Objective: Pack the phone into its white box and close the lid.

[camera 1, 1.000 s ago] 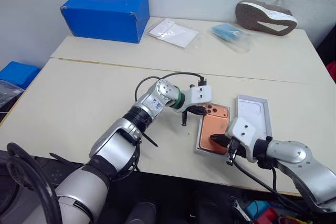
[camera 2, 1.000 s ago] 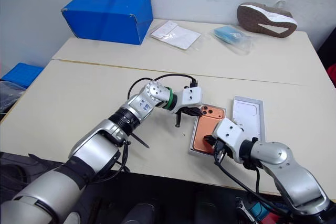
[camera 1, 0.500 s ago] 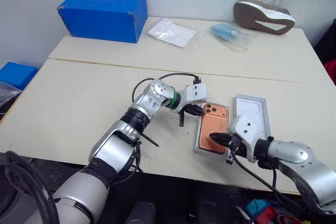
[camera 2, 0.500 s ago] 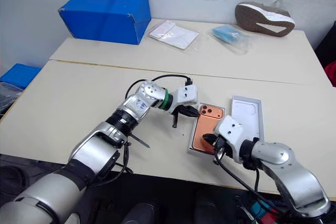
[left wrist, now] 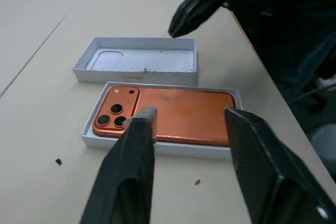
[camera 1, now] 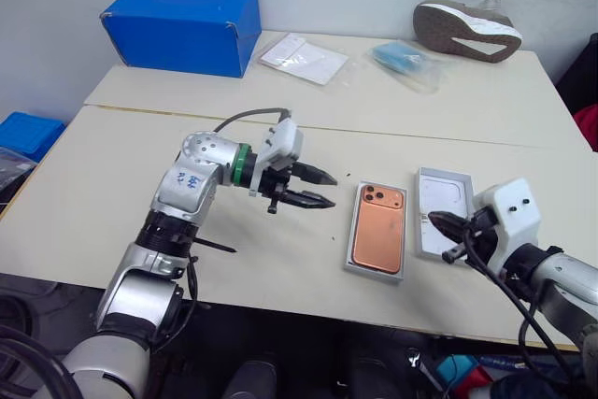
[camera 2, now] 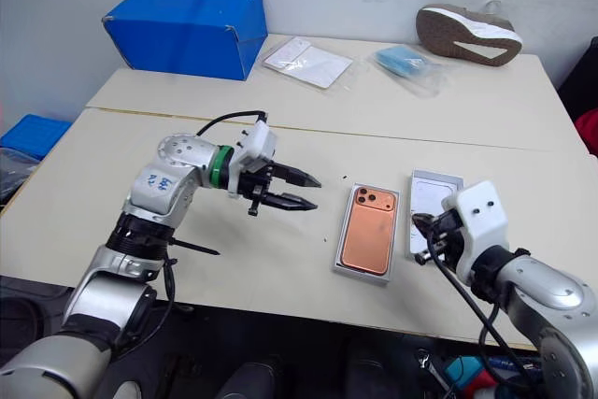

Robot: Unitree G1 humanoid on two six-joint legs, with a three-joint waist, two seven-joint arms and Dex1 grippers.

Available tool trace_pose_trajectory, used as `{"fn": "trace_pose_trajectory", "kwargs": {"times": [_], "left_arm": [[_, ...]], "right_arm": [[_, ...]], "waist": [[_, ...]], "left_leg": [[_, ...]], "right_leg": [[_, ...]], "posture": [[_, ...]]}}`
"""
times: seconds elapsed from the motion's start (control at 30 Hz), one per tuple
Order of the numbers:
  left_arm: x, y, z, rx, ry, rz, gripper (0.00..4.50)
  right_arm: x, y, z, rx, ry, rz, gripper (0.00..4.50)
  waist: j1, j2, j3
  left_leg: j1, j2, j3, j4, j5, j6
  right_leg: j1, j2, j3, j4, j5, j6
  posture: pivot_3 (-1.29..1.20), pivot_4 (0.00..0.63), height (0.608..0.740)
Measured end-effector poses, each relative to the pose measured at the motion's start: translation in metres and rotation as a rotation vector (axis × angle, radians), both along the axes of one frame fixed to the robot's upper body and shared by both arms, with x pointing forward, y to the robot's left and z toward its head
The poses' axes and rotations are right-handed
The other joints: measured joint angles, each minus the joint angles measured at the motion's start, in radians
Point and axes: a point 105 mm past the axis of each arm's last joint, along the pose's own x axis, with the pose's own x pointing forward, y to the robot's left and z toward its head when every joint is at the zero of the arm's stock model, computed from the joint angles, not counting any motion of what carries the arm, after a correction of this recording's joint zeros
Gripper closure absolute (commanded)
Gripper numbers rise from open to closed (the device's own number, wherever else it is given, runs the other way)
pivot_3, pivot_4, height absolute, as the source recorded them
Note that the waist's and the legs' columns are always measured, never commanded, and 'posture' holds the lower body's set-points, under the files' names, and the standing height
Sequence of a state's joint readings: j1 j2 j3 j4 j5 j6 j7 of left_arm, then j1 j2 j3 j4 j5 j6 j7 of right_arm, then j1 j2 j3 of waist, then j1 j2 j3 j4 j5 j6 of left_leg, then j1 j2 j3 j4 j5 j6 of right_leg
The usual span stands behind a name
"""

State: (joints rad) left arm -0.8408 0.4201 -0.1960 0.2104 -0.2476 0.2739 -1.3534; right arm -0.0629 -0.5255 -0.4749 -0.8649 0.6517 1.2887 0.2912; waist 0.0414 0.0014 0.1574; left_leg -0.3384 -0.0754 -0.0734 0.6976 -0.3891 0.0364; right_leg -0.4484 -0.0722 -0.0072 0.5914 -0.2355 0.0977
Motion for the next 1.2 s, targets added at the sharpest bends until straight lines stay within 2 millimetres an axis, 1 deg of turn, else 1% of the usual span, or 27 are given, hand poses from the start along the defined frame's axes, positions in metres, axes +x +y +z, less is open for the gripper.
{"fn": "trace_pose_trajectory", "kwargs": {"times": [0.07, 0.1, 0.13, 0.17, 0.2, 0.23, 0.47, 0.63, 0.7, 0.77, 0.8, 0.83, 0.9, 0.97, 1.2], "left_arm": [[-0.001, 0.0, -0.001, -0.003, -0.018, -0.004, 0.72], [-0.001, 0.0, -0.001, -0.005, -0.028, -0.005, 0.47], [0.0, 0.0, 0.0, -0.006, -0.037, -0.004, 0.09], [0.0, 0.0, 0.0, -0.007, -0.042, -0.005, 0.0], [0.0, 0.001, 0.0, -0.005, -0.052, -0.004, 0.0], [0.0, 0.001, 0.0, -0.005, -0.059, -0.006, 0.0], [0.002, 0.001, -0.001, 0.006, -0.081, 0.017, 0.0], [0.006, 0.002, -0.002, 0.011, -0.102, 0.053, 0.0], [0.006, 0.003, -0.007, 0.015, -0.094, 0.062, 0.0], [0.006, 0.003, -0.01, 0.02, -0.088, 0.066, 0.0], [0.006, 0.004, -0.01, 0.022, -0.09, 0.07, 0.0], [0.006, 0.004, -0.01, 0.022, -0.092, 0.072, 0.0], [0.007, 0.005, -0.01, 0.023, -0.094, 0.078, 0.0], [0.008, 0.005, -0.01, 0.022, -0.096, 0.083, 0.0], [0.008, 0.005, -0.01, 0.021, -0.097, 0.09, 0.0]], "right_arm": [[0.006, 0.002, -0.003, 0.06, 0.014, -0.061, 3.22], [0.009, 0.003, -0.006, 0.078, 0.027, -0.093, 2.9], [0.012, 0.002, -0.009, 0.084, 0.041, -0.123, 2.48], [0.014, 0.0, -0.012, 0.082, 0.052, -0.145, 2.18], [0.019, -0.002, -0.015, 0.072, 0.065, -0.176, 1.76], [0.022, -0.005, -0.017, 0.068, 0.072, -0.198, 1.48], [0.04, 0.0, -0.036, 0.077, 0.13, -0.247, 1.48], [0.054, -0.001, -0.04, 0.048, 0.106, -0.293, 1.48], [0.058, 0.001, -0.04, 0.035, 0.092, -0.294, 1.87], [0.062, 0.002, -0.04, 0.032, 0.081, -0.293, 2.34], [0.063, 0.002, -0.042, 0.024, 0.086, -0.293, 2.76], [0.064, 0.003, -0.046, 0.02, 0.097, -0.293, 3.04], [0.066, 0.004, -0.052, 0.012, 0.114, -0.295, 3.82], [0.067, 0.003, -0.053, 0.002, 0.108, -0.303, 4.47], [0.065, 0.001, -0.052, -0.001, 0.102, -0.311, 4.47]], "waist": [[-0.001, 0.0, 0.0], [-0.002, 0.0, 0.0], [-0.001, 0.0, 0.0], [-0.001, 0.0, 0.0], [-0.003, 0.0, 0.0], [-0.005, 0.001, 0.0], [-0.019, 0.001, 0.0], [-0.02, 0.001, 0.0], [-0.02, 0.001, 0.0], [-0.019, 0.001, 0.0], [-0.019, 0.001, 0.0], [-0.019, 0.001, 0.0], [-0.019, 0.001, 0.0], [-0.019, 0.001, 0.0], [-0.019, 0.001, 0.0]], "left_leg": [[0.0, 0.0, 0.0, 0.0, 0.0, 0.0], [0.0, 0.0, 0.0, 0.0, 0.0, 0.0], [0.0, -0.001, 0.0, 0.0, 0.0, 0.0], [0.0, -0.001, 0.0, 0.0, 0.0, 0.0], [0.0, -0.001, 0.001, 0.0, 0.0, 0.0], [0.0, -0.001, 0.001, 0.0, 0.0, 0.001], [0.0, -0.001, 0.001, 0.0, 0.0, 0.0], [0.0, -0.001, 0.001, 0.0, 0.0, 0.0], [0.0, -0.001, 0.001, 0.0, 0.0, 0.0], [0.0, -0.001, 0.001, 0.0, 0.0, 0.0], [0.0, -0.001, 0.001, 0.0, 0.0, 0.0], [0.0, -0.001, 0.001, 0.0, 0.0, 0.0], [0.0, -0.001, 0.001, -0.001, 0.0, 0.0], [0.0, -0.001, 0.001, -0.001, 0.0, 0.0], [0.0, -0.001, 0.001, -0.001, 0.0, 0.0]], "right_leg": [[0.0, 0.0, 0.0, 0.0, 0.0, 0.0], [0.0, 0.0, 0.0, 0.0, 0.0, 0.0], [0.0, 0.0, 0.0, 0.0, 0.0, 0.0], [0.0, 0.0, 0.0, 0.0, 0.0, 0.0], [0.0, 0.0, 0.0, 0.0, 0.0, 0.0], [0.0, 0.0, 0.0, 0.0, 0.0, 0.0], [-0.001, 0.0, 0.0, 0.001, 0.0, 0.0], [-0.002, 0.0, 0.0, 0.002, 0.0, 0.0], [-0.002, 0.001, 0.0, 0.002, 0.0, 0.0], [-0.002, 0.001, 0.0, 0.002, 0.0, 0.0], [-0.002, 0.001, 0.0, 0.002, 0.0, 0.0], [-0.002, 0.001, 0.0, 0.002, 0.0, 0.0], [-0.002, 0.001, 0.0, 0.002, 0.0, 0.0], [-0.002, 0.001, 0.0, 0.002, 0.0, 0.0], [-0.002, 0.001, 0.0, 0.002, 0.0, 0.0]], "posture": [[0.0, 0.15, 0.74], [0.0, 0.15, 0.74], [0.0, 0.15, 0.74], [0.0, 0.15, 0.74], [0.0, 0.15, 0.74], [0.0, 0.15, 0.74], [0.0, 0.15, 0.74], [0.0, 0.15, 0.74], [0.0, 0.15, 0.74], [0.0, 0.15, 0.74], [0.0, 0.15, 0.74], [0.0, 0.15, 0.74], [0.0, 0.15, 0.74], [0.0, 0.15, 0.74], [0.0, 0.15, 0.74]]}}
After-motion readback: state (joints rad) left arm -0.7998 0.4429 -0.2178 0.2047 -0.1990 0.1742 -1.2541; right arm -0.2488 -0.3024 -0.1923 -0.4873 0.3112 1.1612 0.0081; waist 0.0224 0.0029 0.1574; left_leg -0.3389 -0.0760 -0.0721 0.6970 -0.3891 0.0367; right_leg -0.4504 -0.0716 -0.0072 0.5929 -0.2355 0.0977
